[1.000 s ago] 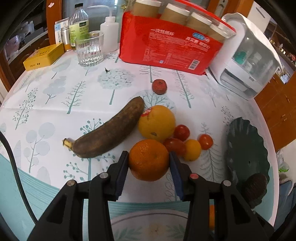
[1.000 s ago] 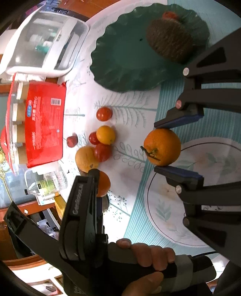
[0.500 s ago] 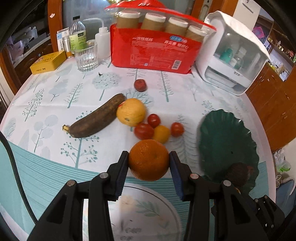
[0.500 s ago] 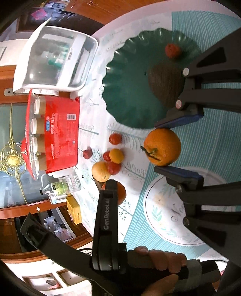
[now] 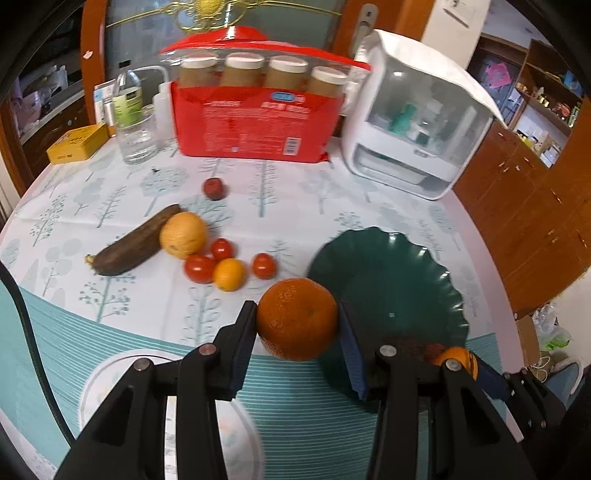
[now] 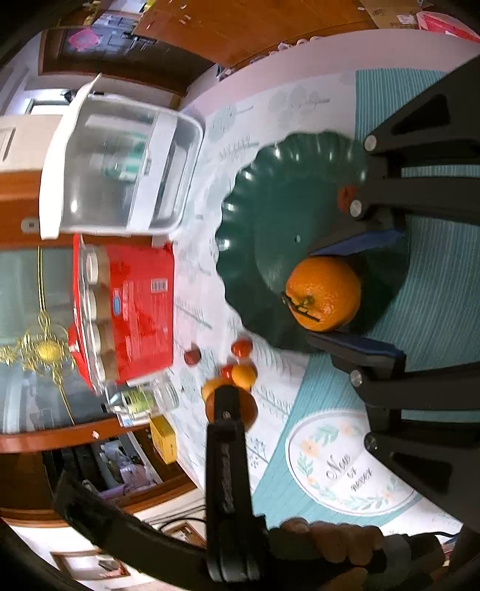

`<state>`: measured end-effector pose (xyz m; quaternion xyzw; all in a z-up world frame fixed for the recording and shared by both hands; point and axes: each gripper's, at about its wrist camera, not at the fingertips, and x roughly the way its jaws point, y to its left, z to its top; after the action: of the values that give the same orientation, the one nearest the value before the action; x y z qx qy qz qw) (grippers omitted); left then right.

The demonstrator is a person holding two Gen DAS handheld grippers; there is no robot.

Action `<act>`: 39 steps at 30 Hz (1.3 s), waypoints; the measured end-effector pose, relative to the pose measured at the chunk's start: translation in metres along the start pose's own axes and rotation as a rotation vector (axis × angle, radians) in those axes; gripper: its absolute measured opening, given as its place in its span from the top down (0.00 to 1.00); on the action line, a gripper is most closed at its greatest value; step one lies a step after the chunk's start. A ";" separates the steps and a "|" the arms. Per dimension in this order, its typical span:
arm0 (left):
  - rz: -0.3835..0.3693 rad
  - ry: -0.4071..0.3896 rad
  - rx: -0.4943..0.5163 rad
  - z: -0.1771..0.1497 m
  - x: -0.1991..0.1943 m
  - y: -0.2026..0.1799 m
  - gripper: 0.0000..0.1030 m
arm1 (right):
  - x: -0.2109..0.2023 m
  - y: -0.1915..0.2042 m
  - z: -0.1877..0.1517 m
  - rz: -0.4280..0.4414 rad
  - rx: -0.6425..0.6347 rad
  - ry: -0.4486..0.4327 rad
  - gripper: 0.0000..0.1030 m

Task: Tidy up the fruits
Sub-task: 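Carry the orange with the left tool while the right tool carries the tangerine over the plate, then release the tangerine from the right tool while the left tool releases the orange onto the plate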

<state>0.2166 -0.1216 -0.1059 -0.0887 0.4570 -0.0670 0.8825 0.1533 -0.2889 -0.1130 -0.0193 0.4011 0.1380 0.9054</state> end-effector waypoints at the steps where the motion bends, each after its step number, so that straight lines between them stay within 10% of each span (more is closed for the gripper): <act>1: -0.006 -0.001 0.003 0.000 0.001 -0.005 0.59 | 0.000 -0.007 -0.001 -0.003 0.007 -0.002 0.61; 39: -0.022 0.111 0.070 0.001 0.069 -0.064 0.51 | 0.052 -0.088 -0.023 -0.005 0.133 0.083 0.59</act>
<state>0.2543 -0.1975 -0.1462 -0.0591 0.5018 -0.0972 0.8575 0.1933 -0.3648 -0.1732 0.0343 0.4465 0.1079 0.8876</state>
